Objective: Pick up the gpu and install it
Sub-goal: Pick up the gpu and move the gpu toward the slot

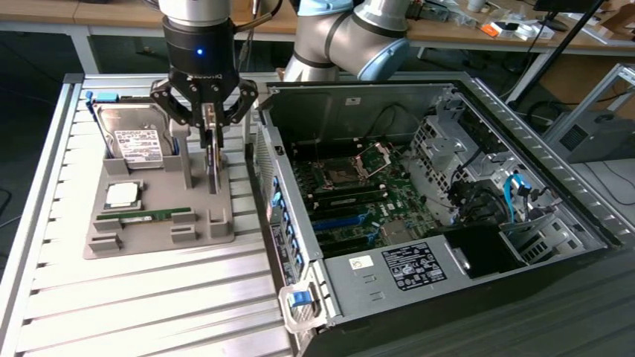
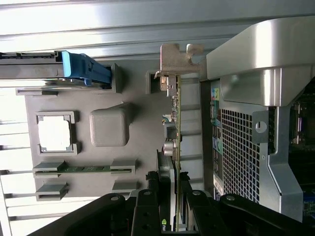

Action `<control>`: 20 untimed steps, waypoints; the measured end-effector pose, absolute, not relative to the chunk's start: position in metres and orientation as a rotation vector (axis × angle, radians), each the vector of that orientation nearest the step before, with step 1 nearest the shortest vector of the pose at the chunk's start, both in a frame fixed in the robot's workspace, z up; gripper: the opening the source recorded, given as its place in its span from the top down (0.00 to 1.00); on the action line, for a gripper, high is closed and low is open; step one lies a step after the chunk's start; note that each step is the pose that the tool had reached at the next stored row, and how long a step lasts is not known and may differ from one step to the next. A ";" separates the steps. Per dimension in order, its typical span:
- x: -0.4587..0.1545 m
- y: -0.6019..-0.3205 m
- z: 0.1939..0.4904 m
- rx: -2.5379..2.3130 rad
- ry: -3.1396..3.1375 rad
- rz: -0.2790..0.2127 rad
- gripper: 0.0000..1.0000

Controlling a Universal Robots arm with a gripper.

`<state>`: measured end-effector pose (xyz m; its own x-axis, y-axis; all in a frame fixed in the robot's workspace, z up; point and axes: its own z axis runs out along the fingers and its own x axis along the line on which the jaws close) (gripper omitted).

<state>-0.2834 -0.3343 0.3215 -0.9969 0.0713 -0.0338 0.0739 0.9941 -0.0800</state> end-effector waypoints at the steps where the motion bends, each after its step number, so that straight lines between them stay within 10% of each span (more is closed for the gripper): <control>1: -0.283 -0.334 0.322 0.113 3.106 -0.126 0.73; 20: -0.283 -0.334 0.326 0.113 3.106 -0.126 0.73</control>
<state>-0.2834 -0.3343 0.3261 -0.9969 0.0713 -0.0337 0.0738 0.9941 -0.0800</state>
